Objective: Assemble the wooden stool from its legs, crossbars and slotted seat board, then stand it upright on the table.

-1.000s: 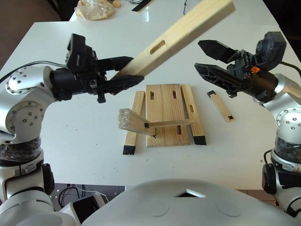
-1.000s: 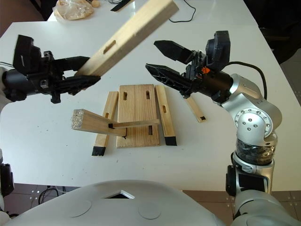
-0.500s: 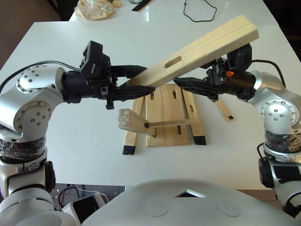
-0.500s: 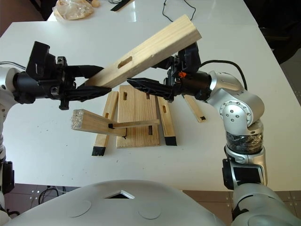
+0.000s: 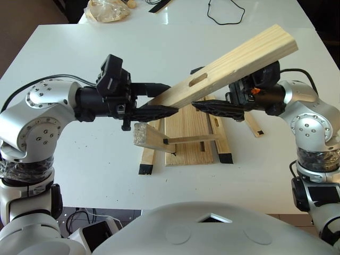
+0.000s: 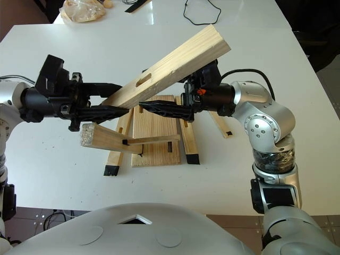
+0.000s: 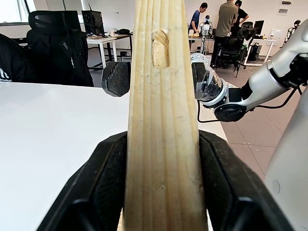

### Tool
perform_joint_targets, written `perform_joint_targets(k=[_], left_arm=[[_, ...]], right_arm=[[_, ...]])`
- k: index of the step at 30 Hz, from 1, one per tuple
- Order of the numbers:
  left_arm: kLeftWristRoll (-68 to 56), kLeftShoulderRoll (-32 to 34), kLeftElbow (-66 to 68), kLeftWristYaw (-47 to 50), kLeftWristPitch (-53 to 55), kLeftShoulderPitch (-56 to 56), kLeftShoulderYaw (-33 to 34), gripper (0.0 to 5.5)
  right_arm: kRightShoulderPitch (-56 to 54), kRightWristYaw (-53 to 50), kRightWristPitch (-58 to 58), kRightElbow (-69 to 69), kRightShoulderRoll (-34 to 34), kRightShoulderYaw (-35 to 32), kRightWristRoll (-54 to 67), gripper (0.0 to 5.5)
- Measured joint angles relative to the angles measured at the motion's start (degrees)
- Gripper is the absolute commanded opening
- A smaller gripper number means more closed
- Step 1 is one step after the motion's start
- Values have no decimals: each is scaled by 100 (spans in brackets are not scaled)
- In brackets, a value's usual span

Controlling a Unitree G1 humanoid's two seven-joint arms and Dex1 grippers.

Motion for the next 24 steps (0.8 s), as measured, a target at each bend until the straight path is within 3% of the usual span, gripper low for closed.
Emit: perform_joint_targets(k=[11,18,24], left_arm=[[56,-32,41,-67,-25,-1,-158,203],[117,-32,36,-105,-42,-6,-189,203],[-204,-103,265,121,331,-181,-161,316]], right_arm=[[-80,114,82,-92,30,6,134,209],[-80,123,114,-112,-21,16,157,203],[-87,21,108,-124,-15,4,147,203]])
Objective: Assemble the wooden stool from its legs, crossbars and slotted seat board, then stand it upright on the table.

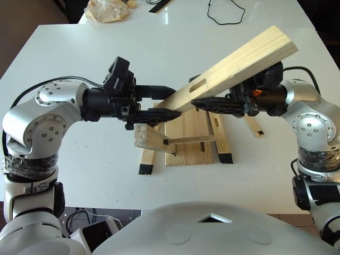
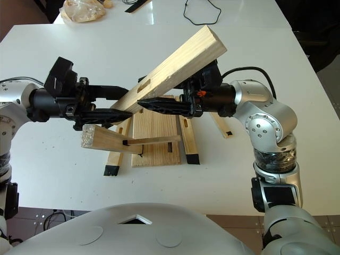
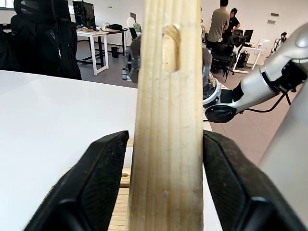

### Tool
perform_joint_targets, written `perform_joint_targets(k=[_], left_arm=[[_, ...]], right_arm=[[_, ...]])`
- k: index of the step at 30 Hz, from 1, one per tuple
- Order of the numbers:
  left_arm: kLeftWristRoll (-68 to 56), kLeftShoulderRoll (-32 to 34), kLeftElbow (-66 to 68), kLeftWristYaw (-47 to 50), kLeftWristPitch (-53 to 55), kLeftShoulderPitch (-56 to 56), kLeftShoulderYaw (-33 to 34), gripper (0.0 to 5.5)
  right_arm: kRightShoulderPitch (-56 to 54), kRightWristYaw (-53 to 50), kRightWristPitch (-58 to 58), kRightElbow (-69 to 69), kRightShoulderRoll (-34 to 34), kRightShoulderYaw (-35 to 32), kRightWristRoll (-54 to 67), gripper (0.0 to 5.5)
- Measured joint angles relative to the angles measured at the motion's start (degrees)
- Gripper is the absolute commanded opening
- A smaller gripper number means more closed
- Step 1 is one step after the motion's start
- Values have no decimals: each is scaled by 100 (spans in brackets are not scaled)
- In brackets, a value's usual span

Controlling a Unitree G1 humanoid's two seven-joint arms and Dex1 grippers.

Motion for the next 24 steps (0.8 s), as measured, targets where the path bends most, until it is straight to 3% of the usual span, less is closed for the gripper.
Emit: perform_joint_targets(k=[8,17,24], left_arm=[[234,-169,63,303,-110,-170,4,443],[748,-203,321,391,-497,-134,110,448],[1117,-375,925,1090,-738,-506,438,448]], right_arm=[[-94,-112,-394,99,-16,69,-707,203],[-103,93,-953,723,-410,-121,-1441,203],[202,658,-962,854,-1270,-705,-1485,203]])
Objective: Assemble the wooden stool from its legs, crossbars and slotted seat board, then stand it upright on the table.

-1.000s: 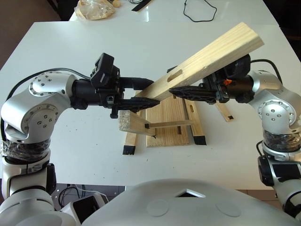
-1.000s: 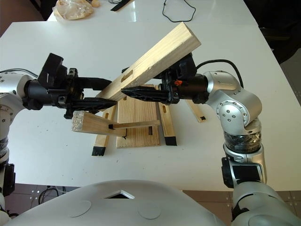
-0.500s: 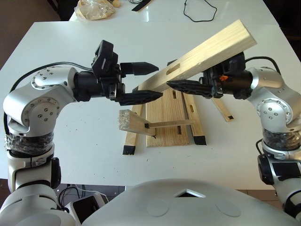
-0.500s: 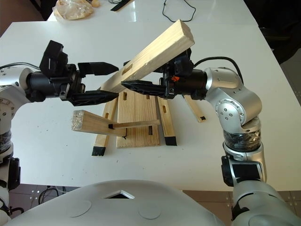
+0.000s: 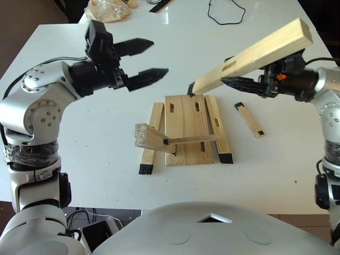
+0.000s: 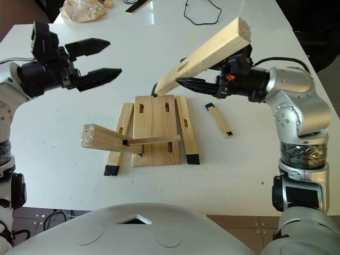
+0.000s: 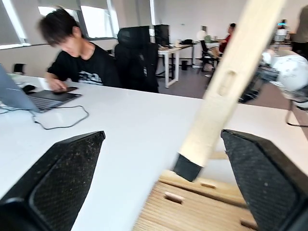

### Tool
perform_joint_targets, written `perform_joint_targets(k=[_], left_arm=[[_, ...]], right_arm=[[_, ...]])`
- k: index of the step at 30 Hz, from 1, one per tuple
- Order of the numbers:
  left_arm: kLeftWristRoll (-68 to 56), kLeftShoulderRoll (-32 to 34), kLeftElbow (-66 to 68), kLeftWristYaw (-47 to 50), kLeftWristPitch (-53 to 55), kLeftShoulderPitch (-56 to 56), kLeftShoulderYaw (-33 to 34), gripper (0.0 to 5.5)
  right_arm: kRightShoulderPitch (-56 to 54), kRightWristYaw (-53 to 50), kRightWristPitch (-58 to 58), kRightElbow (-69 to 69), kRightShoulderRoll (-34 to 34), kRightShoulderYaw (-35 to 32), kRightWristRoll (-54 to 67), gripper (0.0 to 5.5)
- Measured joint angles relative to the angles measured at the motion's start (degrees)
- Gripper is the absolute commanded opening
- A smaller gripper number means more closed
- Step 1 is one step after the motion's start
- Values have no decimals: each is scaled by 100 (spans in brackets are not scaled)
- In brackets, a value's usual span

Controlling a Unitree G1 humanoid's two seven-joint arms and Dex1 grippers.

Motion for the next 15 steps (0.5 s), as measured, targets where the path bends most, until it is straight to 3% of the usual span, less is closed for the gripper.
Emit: perform_joint_targets(k=[3,11,15], left_arm=[[505,34,208,99,-269,1,-101,448],[4055,1227,1397,-460,-3179,1769,-1865,448],[4362,1441,1512,-855,-3824,2248,-2000,448]], right_arm=[[605,290,1,-188,-285,-34,-3,203],[1898,576,-445,-1094,-609,155,-478,203],[2170,643,-707,-1209,-637,287,-675,203]])
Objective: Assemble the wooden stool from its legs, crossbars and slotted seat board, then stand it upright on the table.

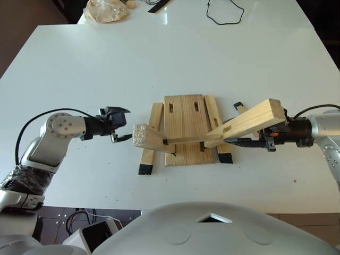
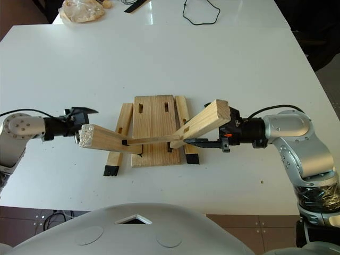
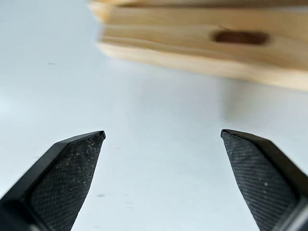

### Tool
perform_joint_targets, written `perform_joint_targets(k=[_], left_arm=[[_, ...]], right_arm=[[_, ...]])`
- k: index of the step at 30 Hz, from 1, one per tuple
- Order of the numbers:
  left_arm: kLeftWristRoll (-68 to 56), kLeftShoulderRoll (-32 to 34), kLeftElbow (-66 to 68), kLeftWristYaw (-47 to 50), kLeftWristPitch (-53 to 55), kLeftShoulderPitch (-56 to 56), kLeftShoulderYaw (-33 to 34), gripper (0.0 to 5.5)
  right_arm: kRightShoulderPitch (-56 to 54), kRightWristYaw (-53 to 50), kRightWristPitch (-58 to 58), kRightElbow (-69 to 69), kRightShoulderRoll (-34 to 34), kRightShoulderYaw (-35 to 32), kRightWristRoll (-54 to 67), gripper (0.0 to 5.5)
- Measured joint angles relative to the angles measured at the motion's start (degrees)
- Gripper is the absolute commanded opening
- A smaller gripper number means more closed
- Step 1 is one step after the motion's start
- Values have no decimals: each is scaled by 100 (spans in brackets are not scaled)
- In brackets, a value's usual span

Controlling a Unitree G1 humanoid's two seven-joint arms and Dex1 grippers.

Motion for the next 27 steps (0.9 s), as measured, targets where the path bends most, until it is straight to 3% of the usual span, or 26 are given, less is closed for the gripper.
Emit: perform_joint_targets(k=[7,27], left_arm=[[-415,148,-726,-623,215,532,51,448],[-1783,44,-2579,-791,1479,1011,830,448]], right_arm=[[57,21,-378,-57,-33,196,-144,203],[90,294,-681,272,-383,408,-149,203]])
